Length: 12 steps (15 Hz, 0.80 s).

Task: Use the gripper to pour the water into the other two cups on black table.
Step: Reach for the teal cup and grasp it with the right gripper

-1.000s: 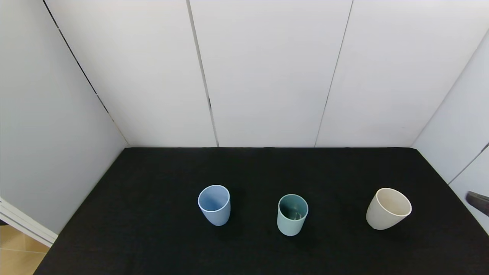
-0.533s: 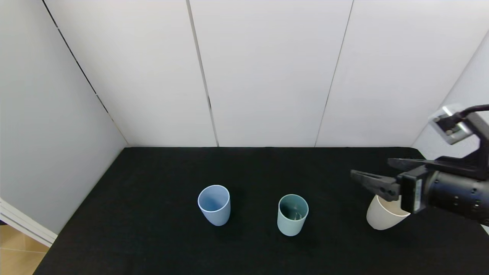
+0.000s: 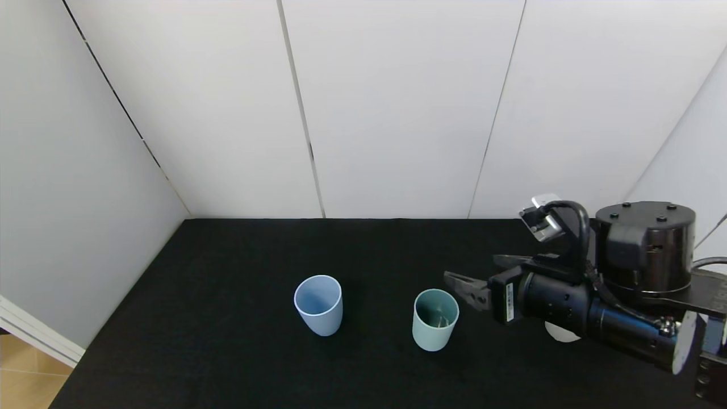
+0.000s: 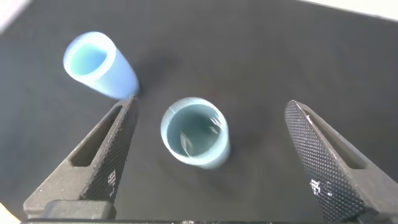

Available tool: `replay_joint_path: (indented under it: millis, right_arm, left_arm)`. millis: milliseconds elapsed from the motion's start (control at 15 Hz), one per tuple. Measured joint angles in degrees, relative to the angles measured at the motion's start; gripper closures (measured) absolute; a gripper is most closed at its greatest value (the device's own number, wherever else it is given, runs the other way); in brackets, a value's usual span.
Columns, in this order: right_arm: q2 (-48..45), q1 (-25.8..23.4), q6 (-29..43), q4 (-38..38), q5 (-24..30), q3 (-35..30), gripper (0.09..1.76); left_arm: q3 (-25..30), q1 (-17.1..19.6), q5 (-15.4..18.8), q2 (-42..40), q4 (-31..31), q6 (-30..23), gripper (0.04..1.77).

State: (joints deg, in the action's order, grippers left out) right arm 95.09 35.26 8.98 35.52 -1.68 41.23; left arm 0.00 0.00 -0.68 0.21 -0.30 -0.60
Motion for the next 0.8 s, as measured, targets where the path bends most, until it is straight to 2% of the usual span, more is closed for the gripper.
replay_joint_path:
  millis: [200,800]
  right_arm:
    - [5.1,1.6,0.3,6.1,0.0,-1.1,0.14]
    - [14.7,0.8,0.3,15.3,-0.2,-2.3,0.14]
  left_arm:
    - [0.0,0.0,0.0,0.0,0.0,0.0,0.09]
    - [0.0,0.0,0.0,0.0,0.0,0.0,0.09]
